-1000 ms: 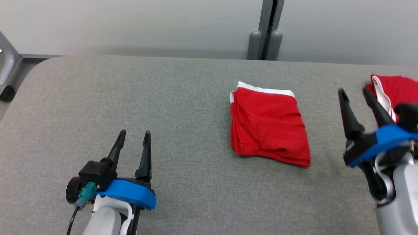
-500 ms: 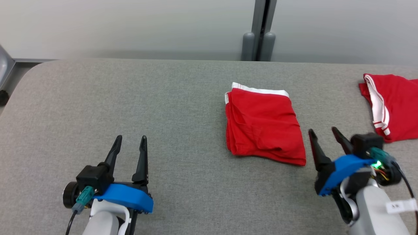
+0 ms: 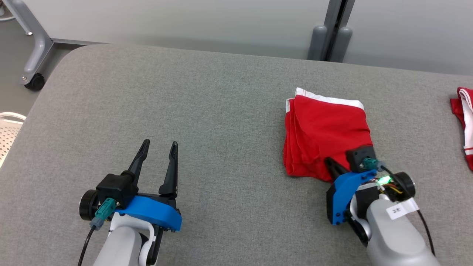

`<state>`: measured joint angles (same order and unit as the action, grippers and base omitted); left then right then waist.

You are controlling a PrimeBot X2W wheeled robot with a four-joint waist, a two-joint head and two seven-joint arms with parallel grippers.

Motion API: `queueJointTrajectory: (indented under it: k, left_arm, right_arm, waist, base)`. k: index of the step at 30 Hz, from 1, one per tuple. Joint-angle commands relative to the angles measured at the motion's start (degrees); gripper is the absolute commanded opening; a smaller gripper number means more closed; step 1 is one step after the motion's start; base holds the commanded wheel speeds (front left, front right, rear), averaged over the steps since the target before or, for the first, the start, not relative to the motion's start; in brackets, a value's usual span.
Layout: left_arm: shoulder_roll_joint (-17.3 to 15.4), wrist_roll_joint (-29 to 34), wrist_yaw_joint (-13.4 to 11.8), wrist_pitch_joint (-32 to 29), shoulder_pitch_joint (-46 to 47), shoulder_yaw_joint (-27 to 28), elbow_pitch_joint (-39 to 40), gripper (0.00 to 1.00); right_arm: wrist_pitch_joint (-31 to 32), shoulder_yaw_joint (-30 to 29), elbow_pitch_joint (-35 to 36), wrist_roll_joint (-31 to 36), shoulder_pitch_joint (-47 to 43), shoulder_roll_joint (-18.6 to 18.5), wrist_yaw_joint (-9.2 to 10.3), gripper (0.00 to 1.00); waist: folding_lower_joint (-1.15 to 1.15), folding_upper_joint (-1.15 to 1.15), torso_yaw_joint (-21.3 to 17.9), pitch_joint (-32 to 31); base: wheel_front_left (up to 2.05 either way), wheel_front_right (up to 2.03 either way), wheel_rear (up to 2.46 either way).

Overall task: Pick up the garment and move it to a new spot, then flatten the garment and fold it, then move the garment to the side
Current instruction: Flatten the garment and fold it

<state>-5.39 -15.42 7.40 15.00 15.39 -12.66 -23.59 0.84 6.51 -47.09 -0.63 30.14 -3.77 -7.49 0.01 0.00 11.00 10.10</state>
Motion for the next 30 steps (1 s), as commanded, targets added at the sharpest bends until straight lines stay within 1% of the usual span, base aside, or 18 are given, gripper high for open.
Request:
queueJointTrajectory:
  k: [1,4,6,10,12,13,14,16,20,21,22,23,24,27,30]
  left_arm:
    - [-0.4,-0.1,0.1,0.2,0.3,0.0,0.0,1.00]
    - [-0.6,-0.2,0.1,0.2,-0.5,0.2,-0.1,1.00]
    - [-0.7,-0.2,0.1,0.2,-1.1,0.5,-0.2,1.00]
    - [-0.6,-0.1,0.1,0.2,-1.5,1.2,-0.1,1.00]
    - [-0.6,-0.1,0.1,0.2,-1.8,1.8,-0.2,1.00]
    - [-0.5,-0.1,0.1,0.2,-2.0,1.9,-0.1,1.00]
    - [-0.6,-0.1,0.0,0.2,-2.2,2.2,-0.1,1.00]
    - [-0.6,0.0,-0.1,0.2,-2.6,2.6,0.1,1.00]
    - [-0.7,0.2,-0.4,0.2,-3.5,4.0,0.5,1.00]
    - [-0.7,0.1,-0.4,0.2,-3.9,4.3,0.6,1.00]
    - [-0.7,0.1,-0.5,0.2,-4.2,4.5,0.7,1.00]
    - [-0.7,0.1,-0.5,0.2,-4.5,4.9,0.8,1.00]
    - [-0.8,0.1,-0.6,0.2,-4.8,5.3,0.8,1.00]
    - [-0.8,0.2,-0.8,0.2,-5.7,6.1,1.1,1.00]
    - [-0.8,0.3,-0.9,0.2,-6.7,7.1,1.6,1.00]
  right_arm:
    - [-0.8,1.5,-1.1,-0.6,0.7,0.4,-0.01,0.00]
    - [-2.4,5.6,-2.3,-2.7,0.8,0.7,-0.01,0.00]
    - [-3.3,9.9,-2.1,-5.3,0.3,0.9,-0.01,0.00]
    - [-4.2,22.2,2.2,-13.5,-1.7,0.8,0.00,0.00]
    - [-4.4,26.6,4.9,-17.2,-2.2,0.7,0.00,0.00]
    - [-4.7,27.9,6.1,-18.5,-2.3,0.7,-0.01,0.00]
    - [-5.2,28.8,7.4,-19.6,-2.5,0.7,-0.01,0.00]
    - [-6.2,28.9,9.8,-21.2,-3.3,0.5,-0.01,0.00]
    - [-8.5,25.1,15.4,-22.3,-5.7,-1.4,-0.01,0.00]
    - [-9.0,23.5,16.9,-22.1,-6.5,-1.8,-0.01,0.16]
    - [-9.4,21.5,18.4,-21.9,-7.6,-2.1,-0.01,0.25]
    - [-9.8,19.2,20.0,-21.3,-8.7,-2.7,-0.01,0.64]
    - [-10.4,16.7,21.7,-20.5,-9.8,-3.0,-0.01,1.00]
    - [-11.0,8.3,27.0,-18.1,-14.1,-2.8,-0.01,1.00]
    - [-9.6,0.8,32.3,-15.5,-18.3,-1.9,-0.01,1.00]
  waist:
    - [-0.01,0.00,0.1,-0.2]
    - [-0.01,0.00,-0.1,-0.8]
    - [-0.01,0.00,-0.5,-1.2]
    - [-0.01,0.00,-1.5,-2.1]
    - [-0.01,0.00,-2.0,-2.6]
    - [-0.01,0.00,-2.3,-2.8]
    - [-0.01,0.00,-2.7,-3.0]
    - [-0.01,0.00,-3.4,-3.4]
    - [-0.01,0.00,-4.8,-4.3]
    - [-0.01,0.00,-5.3,-4.5]
    - [-0.01,0.00,-5.7,-4.8]
    - [-0.01,0.00,-6.0,-5.1]
    - [-0.01,0.00,-6.4,-5.4]
    - [-0.01,0.00,-7.3,-6.0]
    - [-0.01,0.00,-8.2,-6.4]
  base:
    - [0.00,0.00,0.00]
    - [0.00,0.00,0.00]
    - [0.00,0.00,0.00]
    - [0.00,0.00,0.00]
    - [0.00,0.00,0.00]
    - [0.00,0.00,0.00]
    - [0.00,0.00,0.00]
    - [0.00,0.00,0.00]
    - [0.00,0.00,0.00]
    - [0.00,0.00,0.00]
    - [0.00,0.00,0.00]
    - [0.00,0.00,0.00]
    - [0.00,0.00,0.00]
    - [0.00,0.00,0.00]
    - [0.00,0.00,0.00]
